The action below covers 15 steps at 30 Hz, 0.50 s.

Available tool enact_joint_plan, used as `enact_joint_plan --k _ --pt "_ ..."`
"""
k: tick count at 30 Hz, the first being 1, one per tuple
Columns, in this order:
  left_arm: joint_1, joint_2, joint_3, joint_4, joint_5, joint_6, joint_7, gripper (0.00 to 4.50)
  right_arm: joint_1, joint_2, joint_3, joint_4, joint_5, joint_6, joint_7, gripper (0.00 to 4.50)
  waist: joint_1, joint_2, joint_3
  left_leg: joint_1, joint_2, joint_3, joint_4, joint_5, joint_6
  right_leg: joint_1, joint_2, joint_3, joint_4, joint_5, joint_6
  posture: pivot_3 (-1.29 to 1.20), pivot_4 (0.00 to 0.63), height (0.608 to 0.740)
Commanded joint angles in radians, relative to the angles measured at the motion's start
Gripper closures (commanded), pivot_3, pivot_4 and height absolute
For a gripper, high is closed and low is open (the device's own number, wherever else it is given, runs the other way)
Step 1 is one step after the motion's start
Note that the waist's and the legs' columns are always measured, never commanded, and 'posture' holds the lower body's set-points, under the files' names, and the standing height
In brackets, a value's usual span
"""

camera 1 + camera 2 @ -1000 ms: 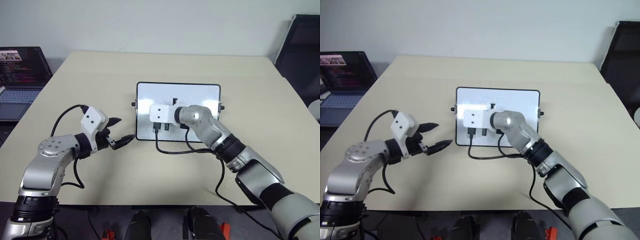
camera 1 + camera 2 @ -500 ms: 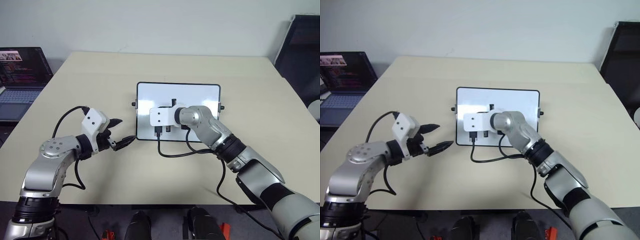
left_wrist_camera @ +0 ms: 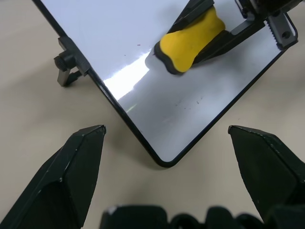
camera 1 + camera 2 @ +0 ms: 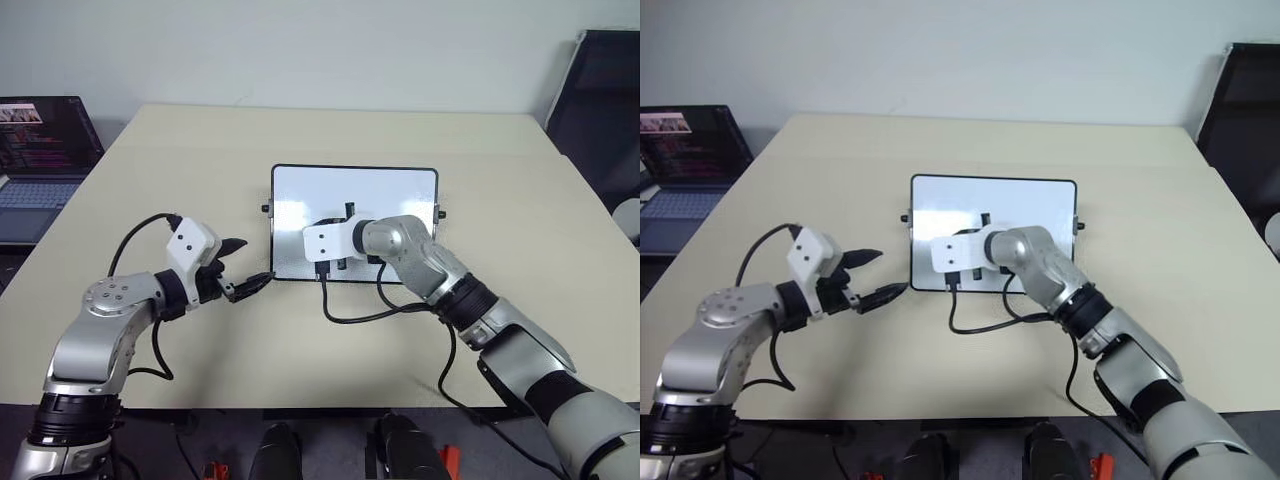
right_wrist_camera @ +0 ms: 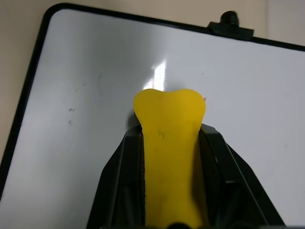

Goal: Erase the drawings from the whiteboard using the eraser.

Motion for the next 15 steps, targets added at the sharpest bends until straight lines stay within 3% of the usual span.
enact_joint_plan --k 1,8,15 --pt "-0.006 -0.001 0.005 -0.013 -0.002 -0.024 -0.004 0.0 -0.043 0.031 -0.026 0.067 -0.024 -0.04 -0.098 3.39 -0.005 0.0 0.0 0.0 0.0 0.0 0.0 0.0 0.0 0.0 0.0 0.0 0.0 0.0 0.0 0.0 0.15 0.74" --pt "-0.006 -0.002 -0.001 -0.011 -0.001 -0.028 -0.002 0.0 -0.056 0.058 -0.01 0.182 -0.014 -0.072 -0.085 3.39 -0.012 0.0 0.0 0.0 0.0 0.0 0.0 0.0 0.0 0.0 0.0 0.0 0.0 0.0 0.001 0.0 0.15 0.74" --pt "-0.002 -0.002 0.001 -0.012 -0.005 -0.03 -0.001 0.0 0.014 -0.024 -0.054 0.089 0.014 0.001 0.036 3.39 -0.011 0.0 0.0 0.002 0.0 -0.001 0.0 0.0 0.0 0.003 0.0 0.0 0.0 0.0 0.0 0.0 0.15 0.74"
